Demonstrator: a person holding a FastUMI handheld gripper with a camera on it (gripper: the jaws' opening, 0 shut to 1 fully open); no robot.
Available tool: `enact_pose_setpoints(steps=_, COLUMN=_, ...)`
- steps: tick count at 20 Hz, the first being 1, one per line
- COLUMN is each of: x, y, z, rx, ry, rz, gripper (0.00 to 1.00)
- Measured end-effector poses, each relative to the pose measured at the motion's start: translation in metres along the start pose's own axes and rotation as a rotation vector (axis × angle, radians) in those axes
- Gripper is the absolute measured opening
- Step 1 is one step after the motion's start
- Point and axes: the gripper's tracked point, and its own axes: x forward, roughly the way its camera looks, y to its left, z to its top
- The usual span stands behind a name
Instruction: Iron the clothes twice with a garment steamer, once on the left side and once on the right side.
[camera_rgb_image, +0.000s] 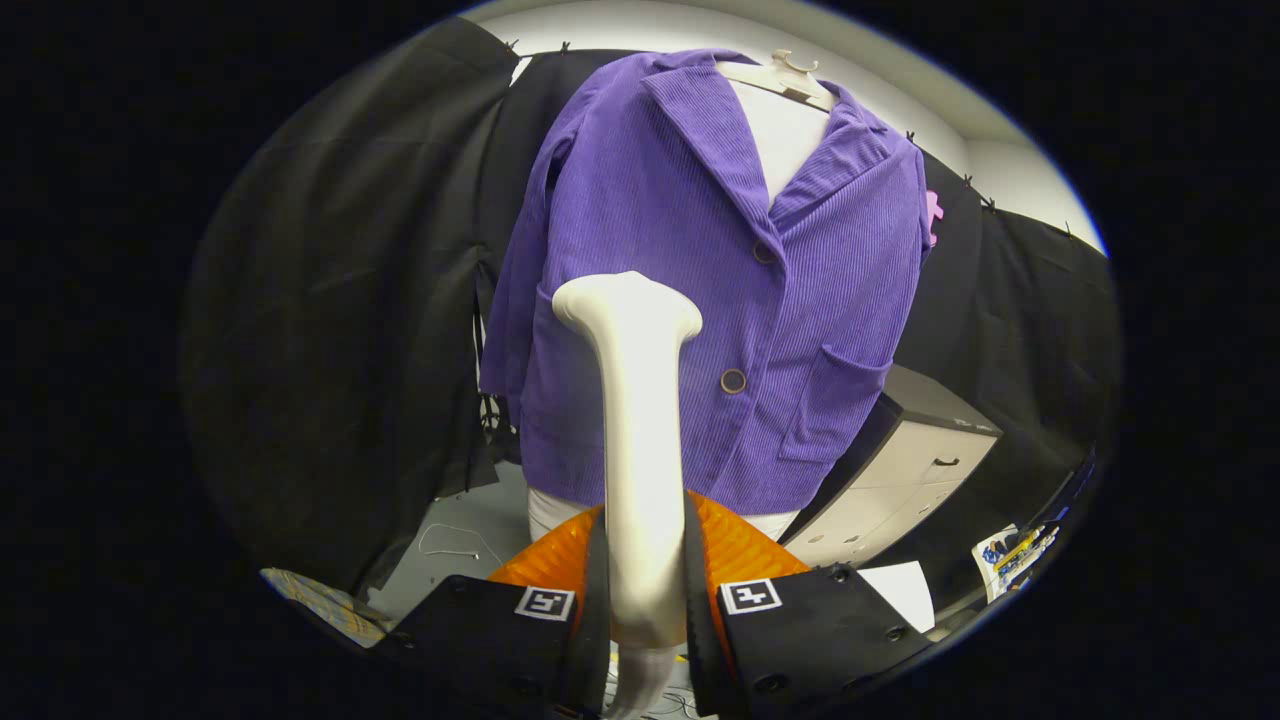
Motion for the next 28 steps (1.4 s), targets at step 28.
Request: enact_pose_setpoints(steps=28, x=0.006, y=-0.028, z=-0.049, rx=0.122, ry=0.089, rz=0.165, gripper=0.40)
